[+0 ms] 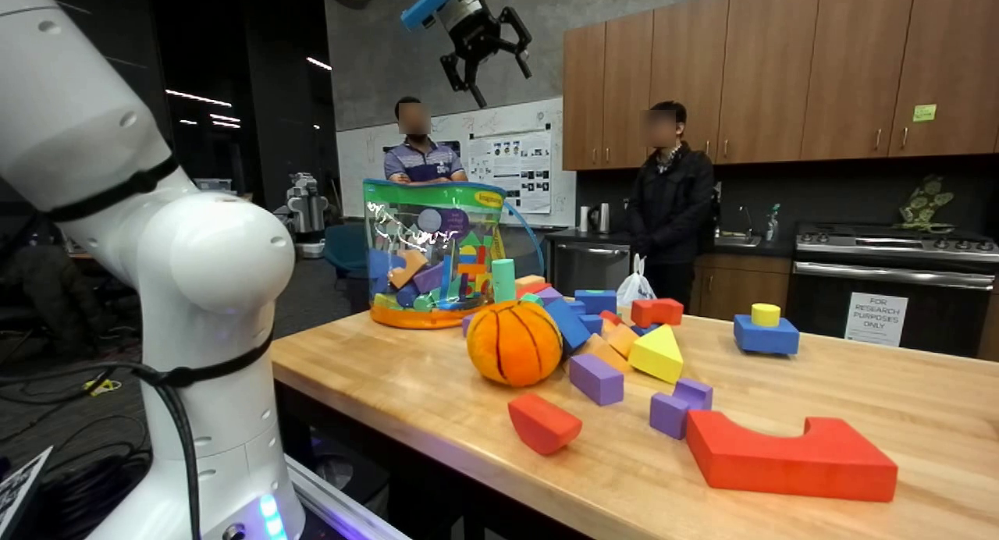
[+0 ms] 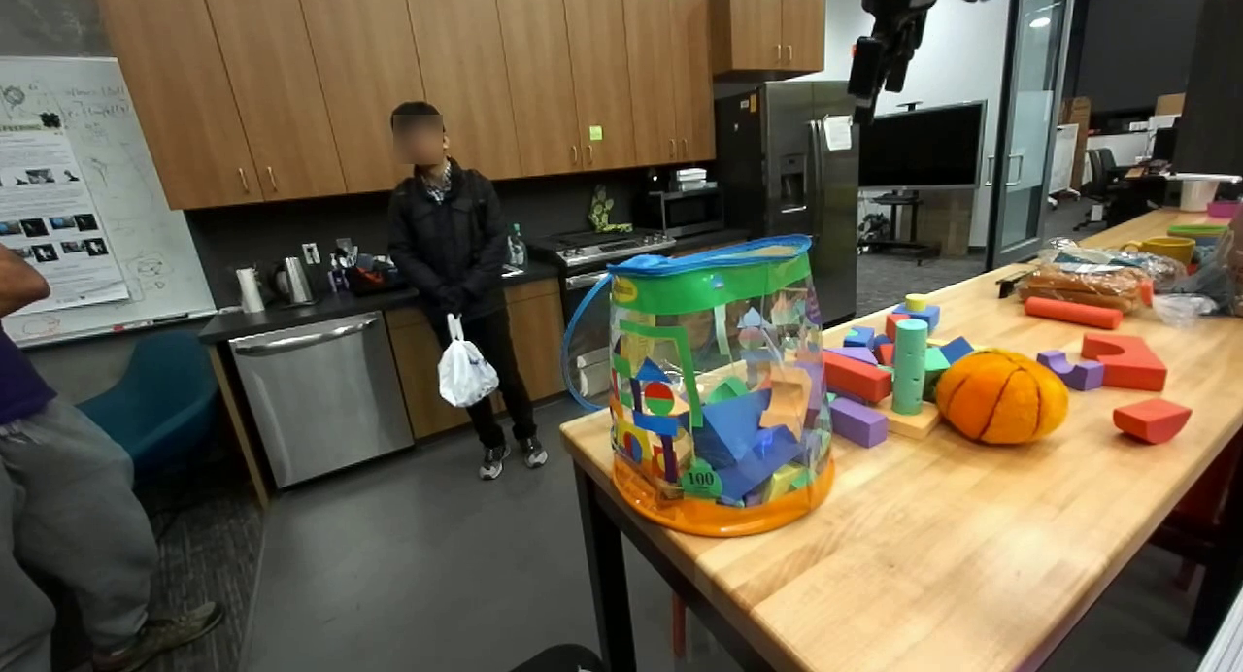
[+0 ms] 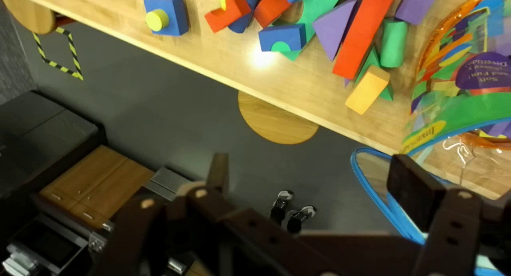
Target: Remove a purple block from the clear bag and put it on the table
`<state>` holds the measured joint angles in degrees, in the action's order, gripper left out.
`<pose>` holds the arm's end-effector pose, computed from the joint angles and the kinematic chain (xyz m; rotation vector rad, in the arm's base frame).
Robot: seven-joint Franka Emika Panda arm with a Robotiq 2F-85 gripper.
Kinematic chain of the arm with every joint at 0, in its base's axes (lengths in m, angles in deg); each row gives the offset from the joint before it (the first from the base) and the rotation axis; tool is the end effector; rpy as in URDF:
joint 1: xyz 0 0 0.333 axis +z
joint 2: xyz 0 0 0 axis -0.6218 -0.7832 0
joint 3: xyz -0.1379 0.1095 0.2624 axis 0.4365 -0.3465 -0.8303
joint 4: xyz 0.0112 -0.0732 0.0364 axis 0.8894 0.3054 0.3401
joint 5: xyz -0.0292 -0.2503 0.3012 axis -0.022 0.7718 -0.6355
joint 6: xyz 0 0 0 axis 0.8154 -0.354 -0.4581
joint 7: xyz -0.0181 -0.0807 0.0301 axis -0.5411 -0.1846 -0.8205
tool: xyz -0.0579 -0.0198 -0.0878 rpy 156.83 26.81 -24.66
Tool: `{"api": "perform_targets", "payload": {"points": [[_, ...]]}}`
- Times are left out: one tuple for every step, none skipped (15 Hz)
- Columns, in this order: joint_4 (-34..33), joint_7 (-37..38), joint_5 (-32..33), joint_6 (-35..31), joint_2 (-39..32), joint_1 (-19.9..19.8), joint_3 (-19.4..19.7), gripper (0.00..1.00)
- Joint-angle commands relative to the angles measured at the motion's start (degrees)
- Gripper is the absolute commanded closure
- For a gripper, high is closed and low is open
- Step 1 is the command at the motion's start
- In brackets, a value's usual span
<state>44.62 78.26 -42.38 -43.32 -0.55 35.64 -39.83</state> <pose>0.3971 -0.0231 0.6879 2.6697 0.3039 0.5050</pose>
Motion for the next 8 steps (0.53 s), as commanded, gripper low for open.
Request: {"api": "perform_targets", "payload": {"points": [[-0.47,1.80,3.27,-1.63,-0.65,2.37,-3.57,0.00],[-0.50,2.28,3.79,-2.23,-0.95,3.05,-4.60,0.00],[-0.41,2.81,4.24,-2.93,-1.28,3.82,-5.69,0.00],[-0.46,3.24,4.46,-3.66,-1.69,4.54,-6.60,0.00],[-0.21,3.86,4.62,-4.90,-2.18,5.18,-7.43,0.00],[-0.11,4.17,4.61,-5.77,-2.72,5.83,-8.19,0.00],[0.18,4.45,4.34,-6.93,-3.36,6.53,-8.80,0.00],[0.47,4.79,4.21,-8.36,-4.05,7.07,-9.24,0.00]]}}
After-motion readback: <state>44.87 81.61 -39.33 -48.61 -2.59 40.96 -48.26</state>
